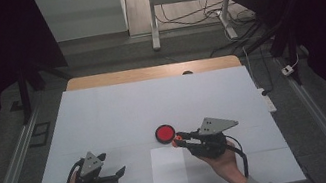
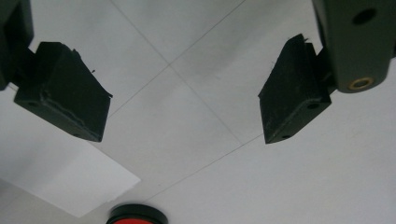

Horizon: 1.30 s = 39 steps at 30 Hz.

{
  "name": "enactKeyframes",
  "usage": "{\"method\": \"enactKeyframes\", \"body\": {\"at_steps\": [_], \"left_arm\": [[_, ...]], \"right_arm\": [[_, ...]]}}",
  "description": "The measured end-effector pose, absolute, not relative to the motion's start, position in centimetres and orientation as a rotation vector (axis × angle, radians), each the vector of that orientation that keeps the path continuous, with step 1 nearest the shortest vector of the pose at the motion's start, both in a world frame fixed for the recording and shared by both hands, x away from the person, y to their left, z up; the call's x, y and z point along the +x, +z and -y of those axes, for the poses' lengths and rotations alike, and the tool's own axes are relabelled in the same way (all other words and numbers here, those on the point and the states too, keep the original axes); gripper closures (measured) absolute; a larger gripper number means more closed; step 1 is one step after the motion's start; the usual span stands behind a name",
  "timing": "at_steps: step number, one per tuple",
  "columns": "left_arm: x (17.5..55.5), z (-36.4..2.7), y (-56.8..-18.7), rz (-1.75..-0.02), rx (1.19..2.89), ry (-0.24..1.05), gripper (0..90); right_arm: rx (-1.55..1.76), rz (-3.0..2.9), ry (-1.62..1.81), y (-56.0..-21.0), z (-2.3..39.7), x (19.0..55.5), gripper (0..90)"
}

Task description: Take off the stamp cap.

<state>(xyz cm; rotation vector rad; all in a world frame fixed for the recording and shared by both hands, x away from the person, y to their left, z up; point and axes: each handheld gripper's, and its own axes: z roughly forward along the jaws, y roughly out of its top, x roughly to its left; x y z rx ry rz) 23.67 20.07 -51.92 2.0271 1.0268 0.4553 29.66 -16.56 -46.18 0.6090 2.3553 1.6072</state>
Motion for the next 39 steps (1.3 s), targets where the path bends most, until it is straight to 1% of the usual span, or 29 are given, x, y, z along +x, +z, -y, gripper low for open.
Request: {"method": "enactKeyframes", "body": {"at_steps": [12,19,24,39], "left_arm": [[24.4,-18.5,-51.1,-0.973,2.03,0.43,18.5],[24.9,-17.3,-50.5,-0.931,2.043,0.43,18.5],[25.5,-16.5,-50.2,-0.908,2.038,0.407,18.6],[26.8,-13.0,-49.0,-0.809,2.072,0.376,19.1]], "right_arm": [[0.602,-2.365,1.601,-46.4,16.3,29.8,72.0],[0.604,-2.367,1.597,-46.5,16.2,30.0,71.9],[0.593,-2.369,1.59,-46.6,16.0,29.9,71.9],[0.593,-2.365,1.594,-46.6,15.9,30.0,71.9]]}}
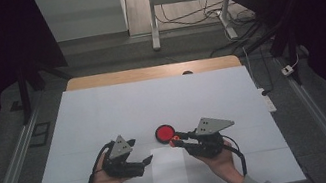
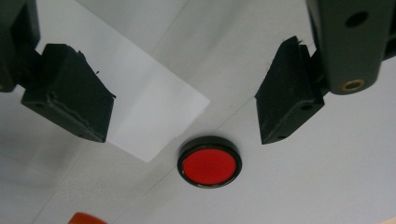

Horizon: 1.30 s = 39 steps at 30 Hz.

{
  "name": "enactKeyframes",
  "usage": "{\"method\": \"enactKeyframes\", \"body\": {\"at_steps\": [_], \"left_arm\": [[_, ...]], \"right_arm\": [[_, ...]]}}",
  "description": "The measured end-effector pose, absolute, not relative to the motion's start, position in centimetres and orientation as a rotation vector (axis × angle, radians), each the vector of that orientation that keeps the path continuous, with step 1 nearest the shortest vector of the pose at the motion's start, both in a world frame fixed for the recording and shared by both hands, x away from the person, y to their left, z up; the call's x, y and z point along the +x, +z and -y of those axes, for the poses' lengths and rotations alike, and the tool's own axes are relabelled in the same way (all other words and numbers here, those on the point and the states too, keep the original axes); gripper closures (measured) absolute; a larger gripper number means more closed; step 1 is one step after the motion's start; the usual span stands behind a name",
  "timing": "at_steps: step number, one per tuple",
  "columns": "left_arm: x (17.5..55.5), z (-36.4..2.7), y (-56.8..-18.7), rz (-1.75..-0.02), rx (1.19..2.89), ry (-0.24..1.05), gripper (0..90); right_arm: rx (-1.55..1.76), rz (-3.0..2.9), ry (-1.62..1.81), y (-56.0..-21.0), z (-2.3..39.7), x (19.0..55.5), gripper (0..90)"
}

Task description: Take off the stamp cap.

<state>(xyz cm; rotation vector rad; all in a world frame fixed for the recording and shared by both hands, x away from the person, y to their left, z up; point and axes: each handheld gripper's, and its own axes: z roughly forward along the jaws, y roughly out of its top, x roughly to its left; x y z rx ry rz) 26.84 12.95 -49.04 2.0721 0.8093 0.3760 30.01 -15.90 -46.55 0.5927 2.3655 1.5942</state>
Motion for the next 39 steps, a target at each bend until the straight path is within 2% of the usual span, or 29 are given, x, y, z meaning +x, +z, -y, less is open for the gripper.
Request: {"method": "enactKeyframes", "body": {"at_steps": [39], "left_arm": [[28.4,-8.7,-48.1,-0.718,2.099,0.319,20.0]], "right_arm": [[0.597,-2.363,1.62,-46.4,14.7,30.3,72.0]]}}
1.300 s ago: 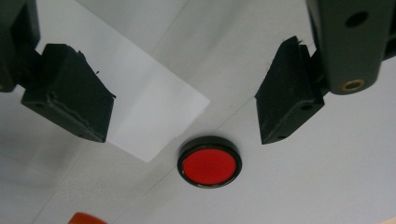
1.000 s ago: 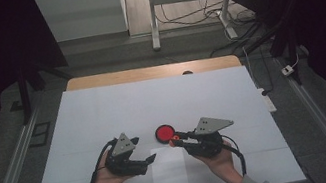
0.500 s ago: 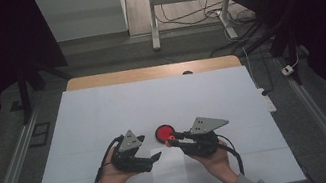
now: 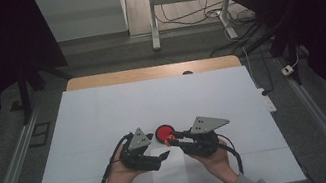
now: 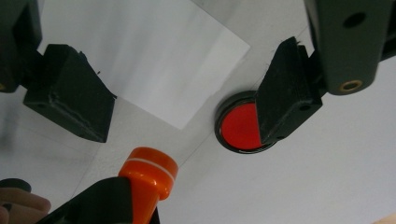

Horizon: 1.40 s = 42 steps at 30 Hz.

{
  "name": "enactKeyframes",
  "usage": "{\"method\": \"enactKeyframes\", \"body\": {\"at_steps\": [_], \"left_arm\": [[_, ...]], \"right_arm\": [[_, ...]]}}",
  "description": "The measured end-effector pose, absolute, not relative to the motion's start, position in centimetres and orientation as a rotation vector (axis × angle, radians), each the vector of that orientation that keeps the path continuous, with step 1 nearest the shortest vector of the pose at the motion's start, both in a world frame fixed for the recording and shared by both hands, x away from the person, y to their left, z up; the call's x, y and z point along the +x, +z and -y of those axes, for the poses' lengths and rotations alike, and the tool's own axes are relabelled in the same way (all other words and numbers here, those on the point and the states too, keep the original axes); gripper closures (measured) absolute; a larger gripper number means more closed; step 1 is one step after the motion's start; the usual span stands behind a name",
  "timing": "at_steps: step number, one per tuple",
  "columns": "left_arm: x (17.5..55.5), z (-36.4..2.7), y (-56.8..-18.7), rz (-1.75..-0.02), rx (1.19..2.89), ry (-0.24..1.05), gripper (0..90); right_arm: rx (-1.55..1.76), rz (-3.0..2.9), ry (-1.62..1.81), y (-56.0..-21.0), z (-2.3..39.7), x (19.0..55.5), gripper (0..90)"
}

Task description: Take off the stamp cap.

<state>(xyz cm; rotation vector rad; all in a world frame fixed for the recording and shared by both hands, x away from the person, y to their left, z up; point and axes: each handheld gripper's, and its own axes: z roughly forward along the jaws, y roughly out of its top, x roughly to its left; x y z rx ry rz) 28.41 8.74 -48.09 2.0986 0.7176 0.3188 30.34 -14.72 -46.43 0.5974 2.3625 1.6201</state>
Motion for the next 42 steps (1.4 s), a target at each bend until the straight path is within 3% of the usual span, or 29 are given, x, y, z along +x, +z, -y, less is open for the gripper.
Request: {"method": "enactKeyframes", "body": {"at_steps": [15,42], "left_arm": [[28.8,-7.6,-48.1,-0.689,2.103,0.305,25.7],[29.0,-6.3,-48.2,-0.625,2.128,0.321,50.7]], "right_arm": [[0.601,-2.362,1.62,-46.5,14.8,30.4,71.9],[0.603,-2.362,1.628,-46.6,14.7,30.5,71.9]]}}
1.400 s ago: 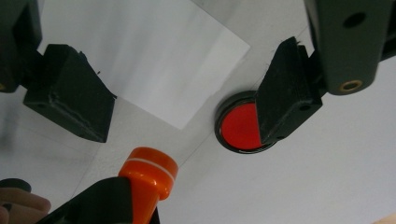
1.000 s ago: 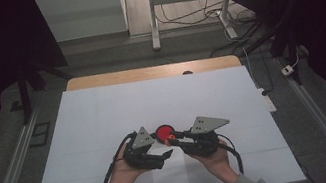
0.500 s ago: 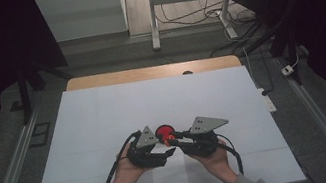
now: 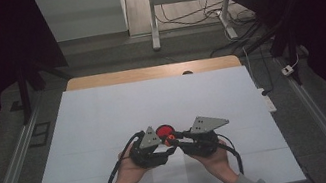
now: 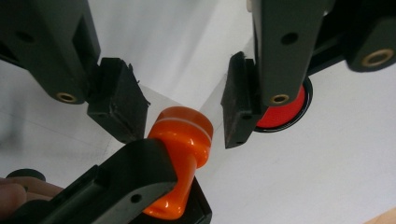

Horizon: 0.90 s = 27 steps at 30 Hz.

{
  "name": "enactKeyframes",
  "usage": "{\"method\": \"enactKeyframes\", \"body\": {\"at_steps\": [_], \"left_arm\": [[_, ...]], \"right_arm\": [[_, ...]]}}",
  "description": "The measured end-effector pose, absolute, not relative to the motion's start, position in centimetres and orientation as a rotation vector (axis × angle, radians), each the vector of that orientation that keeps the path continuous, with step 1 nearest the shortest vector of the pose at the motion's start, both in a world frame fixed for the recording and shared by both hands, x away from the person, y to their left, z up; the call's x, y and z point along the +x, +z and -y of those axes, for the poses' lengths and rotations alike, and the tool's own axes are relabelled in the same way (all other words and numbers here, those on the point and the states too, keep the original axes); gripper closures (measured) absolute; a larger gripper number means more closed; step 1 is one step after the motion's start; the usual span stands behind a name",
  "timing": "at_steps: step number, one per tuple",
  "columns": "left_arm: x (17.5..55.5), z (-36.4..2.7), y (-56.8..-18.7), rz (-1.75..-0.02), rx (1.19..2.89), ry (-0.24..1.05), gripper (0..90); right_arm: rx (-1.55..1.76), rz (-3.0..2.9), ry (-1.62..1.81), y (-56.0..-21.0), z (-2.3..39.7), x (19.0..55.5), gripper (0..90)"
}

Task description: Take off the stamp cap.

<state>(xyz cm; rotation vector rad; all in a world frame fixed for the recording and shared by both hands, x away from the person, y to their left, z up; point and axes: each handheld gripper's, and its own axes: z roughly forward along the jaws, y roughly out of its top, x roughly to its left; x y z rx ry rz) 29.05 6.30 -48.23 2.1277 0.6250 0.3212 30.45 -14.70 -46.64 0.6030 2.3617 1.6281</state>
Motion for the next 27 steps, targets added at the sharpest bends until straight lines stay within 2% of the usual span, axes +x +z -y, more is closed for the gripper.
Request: {"method": "enactKeyframes", "body": {"at_steps": [22,27], "left_arm": [[29.02,-6.22,-48.33,-0.611,2.142,0.346,62.8],[29.01,-6.19,-48.34,-0.609,2.143,0.353,63.2]], "right_arm": [[0.605,-2.363,1.643,-46.72,14.66,30.45,71.9],[0.605,-2.361,1.645,-46.74,14.67,30.45,71.9]]}}
